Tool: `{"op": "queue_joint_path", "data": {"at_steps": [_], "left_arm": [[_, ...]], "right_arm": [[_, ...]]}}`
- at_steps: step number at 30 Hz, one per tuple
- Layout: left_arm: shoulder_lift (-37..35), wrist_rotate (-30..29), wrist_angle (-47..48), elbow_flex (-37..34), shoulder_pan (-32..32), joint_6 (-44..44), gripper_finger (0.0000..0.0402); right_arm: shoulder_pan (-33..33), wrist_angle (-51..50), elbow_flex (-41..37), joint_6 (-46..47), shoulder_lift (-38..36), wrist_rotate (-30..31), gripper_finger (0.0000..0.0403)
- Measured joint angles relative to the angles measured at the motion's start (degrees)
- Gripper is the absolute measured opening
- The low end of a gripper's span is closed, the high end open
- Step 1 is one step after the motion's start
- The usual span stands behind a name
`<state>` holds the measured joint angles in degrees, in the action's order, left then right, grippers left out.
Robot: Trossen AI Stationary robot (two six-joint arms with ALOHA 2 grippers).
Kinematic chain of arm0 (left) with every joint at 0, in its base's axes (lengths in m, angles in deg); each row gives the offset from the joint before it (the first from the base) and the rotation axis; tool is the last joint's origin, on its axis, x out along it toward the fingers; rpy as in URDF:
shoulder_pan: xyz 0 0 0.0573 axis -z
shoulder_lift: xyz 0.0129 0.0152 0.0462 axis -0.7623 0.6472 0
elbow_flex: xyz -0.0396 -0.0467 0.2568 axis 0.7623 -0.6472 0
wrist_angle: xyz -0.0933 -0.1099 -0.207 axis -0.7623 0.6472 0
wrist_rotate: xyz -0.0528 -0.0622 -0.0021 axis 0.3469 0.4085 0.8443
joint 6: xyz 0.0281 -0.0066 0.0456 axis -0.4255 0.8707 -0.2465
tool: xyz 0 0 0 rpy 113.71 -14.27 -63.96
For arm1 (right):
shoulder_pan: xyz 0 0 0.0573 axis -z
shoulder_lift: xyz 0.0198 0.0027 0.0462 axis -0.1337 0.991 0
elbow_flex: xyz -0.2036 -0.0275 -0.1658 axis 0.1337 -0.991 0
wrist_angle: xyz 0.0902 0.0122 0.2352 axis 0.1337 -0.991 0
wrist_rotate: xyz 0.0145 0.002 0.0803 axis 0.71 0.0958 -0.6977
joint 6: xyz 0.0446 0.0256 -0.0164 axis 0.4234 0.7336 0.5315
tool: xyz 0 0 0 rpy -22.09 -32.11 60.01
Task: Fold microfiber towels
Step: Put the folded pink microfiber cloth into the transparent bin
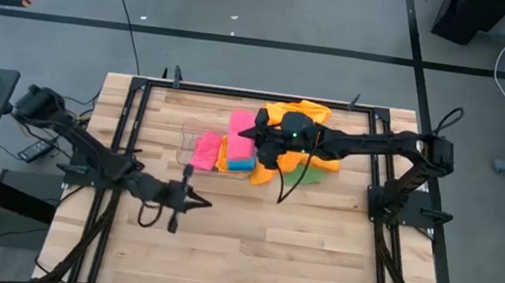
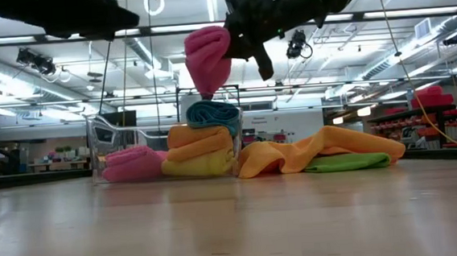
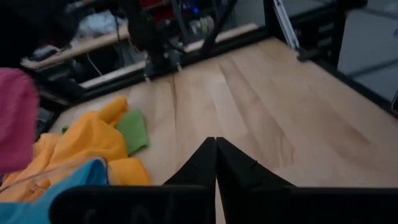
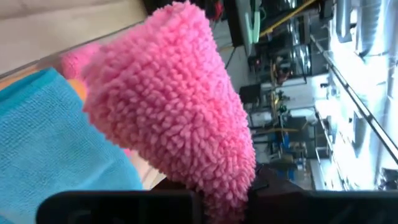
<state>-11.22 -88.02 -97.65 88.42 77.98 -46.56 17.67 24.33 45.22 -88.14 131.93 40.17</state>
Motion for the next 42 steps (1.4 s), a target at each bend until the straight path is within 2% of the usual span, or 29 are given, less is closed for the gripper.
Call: {"op": "queue_joint_path", "data": {"at_steps": [5, 8, 11, 17, 23, 29, 35, 42], "left_arm": [[-3.3, 0.0, -7.7, -6.4, -0.9, 1.7, 0.0009], [-4.3, 0.0, -12.6, -8.5, -1.5, 1.8, 0.0021], [-5.8, 0.0, -13.3, -9.1, -2.1, 1.7, 0.0023], [-11.2, 0.0, -8.1, -9.1, -2.2, 1.5, 0.0006], [-16.2, 0.0, -2.7, -9.1, -2.1, 1.3, 0.0023], [-22.2, 0.0, 4.8, -9.1, -1.8, 0.7, 0.0007], [-28.5, 0.0, 9.9, -9.1, -1.8, -0.5, 0.0018], [-30.2, 0.0, 14.0, -9.1, -1.8, -0.5, 0.0007]], "right_arm": [[0.8, 1.3, 0.0, -0.6, 0.7, -6.0, 0.0041], [0.8, 4.5, 0.2, -1.7, 2.7, -6.7, 0.0041], [0.8, 4.6, 2.0, -3.8, 6.5, -6.9, 0.0041], [1.2, 5.4, 10.9, -4.0, 15.4, -6.3, 0.0041], [1.2, 3.4, 21.1, -4.3, 24.1, -5.8, 0.0041], [0.8, -4.9, 30.4, -5.5, 30.9, -4.7, 0.0041], [0.3, -12.6, 37.4, -6.1, 34.2, -1.8, 0.0041], [1.0, -19.6, 38.4, -2.9, 32.9, -1.1, 0.0041]]}}
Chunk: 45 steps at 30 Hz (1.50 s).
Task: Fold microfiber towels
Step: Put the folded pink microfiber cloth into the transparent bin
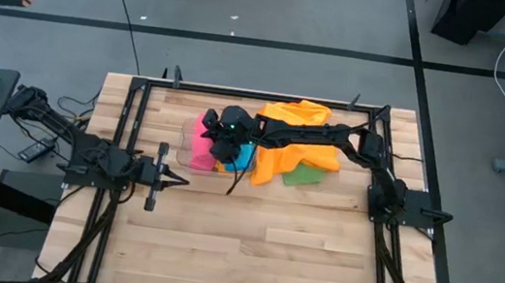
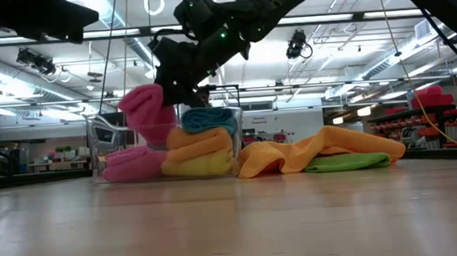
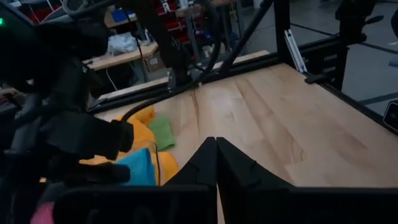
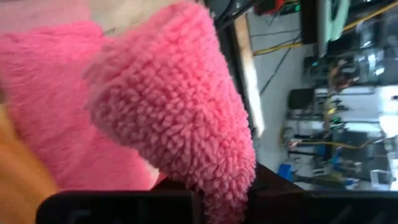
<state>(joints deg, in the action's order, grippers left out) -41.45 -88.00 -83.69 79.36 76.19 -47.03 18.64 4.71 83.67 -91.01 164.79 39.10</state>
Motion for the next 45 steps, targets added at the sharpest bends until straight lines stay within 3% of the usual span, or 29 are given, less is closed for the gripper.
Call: {"op": "queue_joint_path", "data": {"at_steps": [8, 15, 21, 29, 37, 39, 45], "left_arm": [[0.0, 0.0, -0.8, -1.6, 0.0, 2.1, 0.0020], [-1.3, 0.0, -11.9, -9.6, -1.1, 2.0, 0.0010], [-9.6, -0.9, -12.5, -12.8, -2.0, 0.1, 0.0014], [-21.3, -0.9, -6.0, -13.4, -2.0, -1.2, 0.0018], [-25.2, -1.0, -5.6, -13.4, -2.0, -5.4, 0.0009], [-25.2, -2.9, -5.6, -13.4, -2.0, -5.9, 0.0006], [-23.3, -20.2, -4.0, -13.4, -2.0, -4.0, 0.0035]], "right_arm": [[0.6, -3.7, 0.0, 3.8, -0.3, 0.0, 0.0041], [0.4, 2.3, -0.1, 3.6, -1.0, 0.0, 0.0041], [-0.8, 4.1, -0.1, 2.6, -1.0, -0.4, 0.0041], [-1.6, 10.7, -0.1, -1.2, -0.9, -2.2, 0.0041], [1.4, 8.9, 0.0, 2.2, 0.2, -5.5, 0.0041], [1.6, 7.2, -0.3, 3.4, 1.2, -5.5, 0.0041], [1.2, 7.8, -0.3, 4.3, 1.6, -1.5, 0.0041]]}}
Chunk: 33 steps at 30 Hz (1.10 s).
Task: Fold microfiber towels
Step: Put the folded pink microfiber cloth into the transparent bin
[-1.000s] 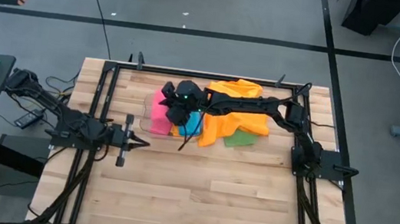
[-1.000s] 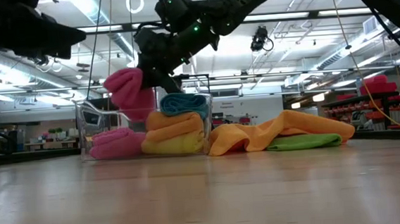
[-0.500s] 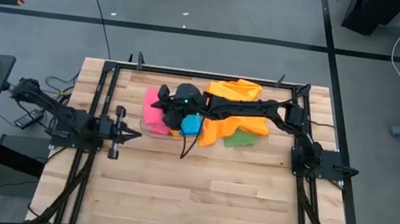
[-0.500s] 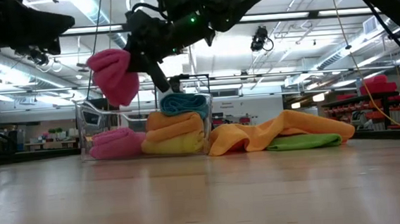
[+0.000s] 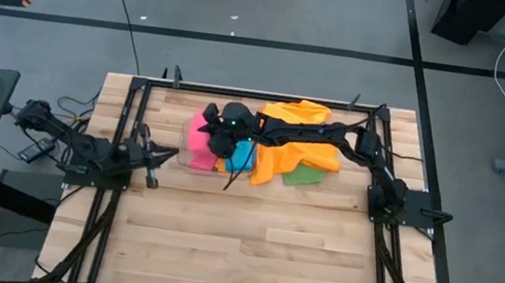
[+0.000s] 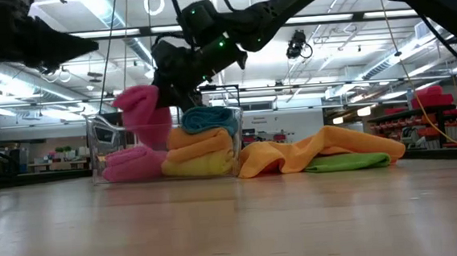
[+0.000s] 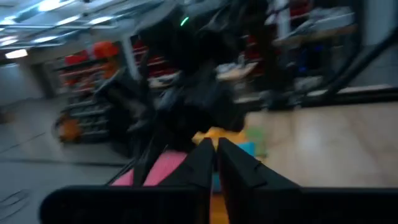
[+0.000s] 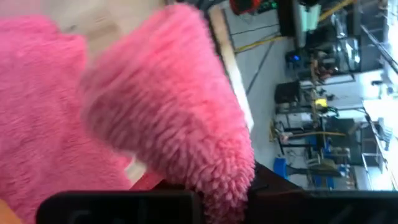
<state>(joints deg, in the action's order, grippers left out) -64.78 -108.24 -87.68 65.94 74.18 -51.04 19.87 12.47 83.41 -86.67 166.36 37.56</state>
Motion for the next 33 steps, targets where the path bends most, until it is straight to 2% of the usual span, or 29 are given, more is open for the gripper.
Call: {"op": "queue_joint_path", "data": {"at_steps": [5, 11, 15, 25, 33], "left_arm": [[5.0, -4.6, -2.7, 0.0, -1.2, -0.4, 0.0105], [13.0, -4.8, -3.7, 1.3, -6.2, -0.2, 0.0215], [19.4, -4.7, -4.0, 5.1, -8.4, 0.0, 0.0268], [34.2, -4.7, -3.8, 15.1, -12.5, -8.6, 0.0306], [44.6, -4.7, -6.3, 22.7, -16.5, -11.2, 0.0348]], "right_arm": [[0.0, 0.7, 0.1, 2.5, -0.9, 2.7, 0.0041], [0.5, -0.5, 0.1, 6.3, -1.8, 5.2, 0.0041], [0.9, -1.8, 0.1, 12.6, -3.7, 7.0, 0.0041], [2.0, -11.2, 0.2, 39.7, -10.0, 9.0, 0.0041], [1.1, -15.5, 0.1, 50.0, -10.9, 8.8, 0.0041]]}}
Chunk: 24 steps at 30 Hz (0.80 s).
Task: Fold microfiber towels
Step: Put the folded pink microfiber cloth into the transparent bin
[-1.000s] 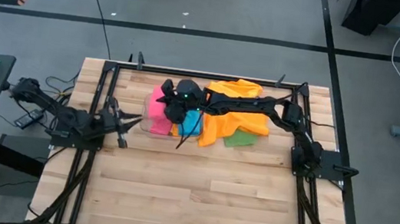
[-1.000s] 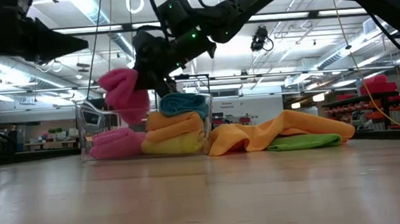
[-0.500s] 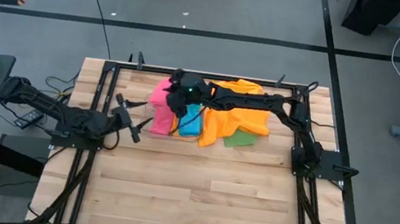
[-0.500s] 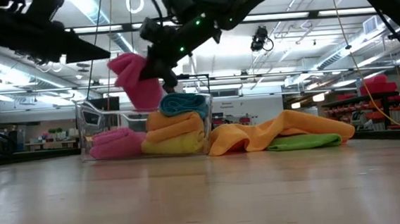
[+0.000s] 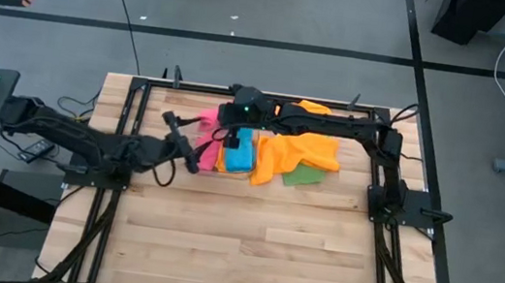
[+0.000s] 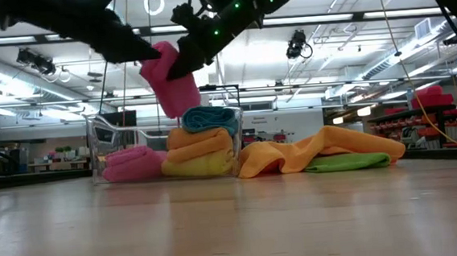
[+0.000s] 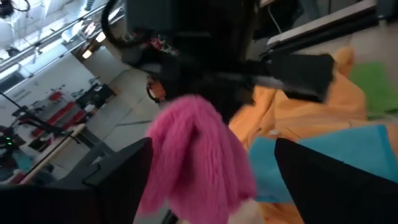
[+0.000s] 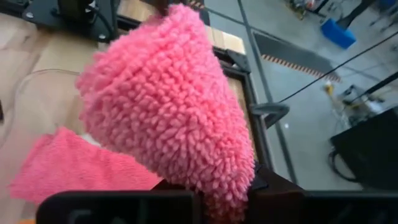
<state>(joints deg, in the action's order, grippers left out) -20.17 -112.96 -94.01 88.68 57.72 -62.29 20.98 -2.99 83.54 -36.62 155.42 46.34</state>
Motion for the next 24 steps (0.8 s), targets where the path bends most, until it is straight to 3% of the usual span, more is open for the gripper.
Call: {"op": "queue_joint_path", "data": {"at_steps": [10, 24], "left_arm": [[10.9, 0.0, 0.1, 7.6, -3.1, -3.4, 0.0398], [12.8, -0.7, 16.3, 14.0, -6.3, 0.8, 0.0359]], "right_arm": [[-1.1, -2.1, 0.0, 2.5, 0.3, 0.3, 0.0041], [-1.5, -5.9, 0.0, 1.8, 0.1, 2.0, 0.0041]]}}
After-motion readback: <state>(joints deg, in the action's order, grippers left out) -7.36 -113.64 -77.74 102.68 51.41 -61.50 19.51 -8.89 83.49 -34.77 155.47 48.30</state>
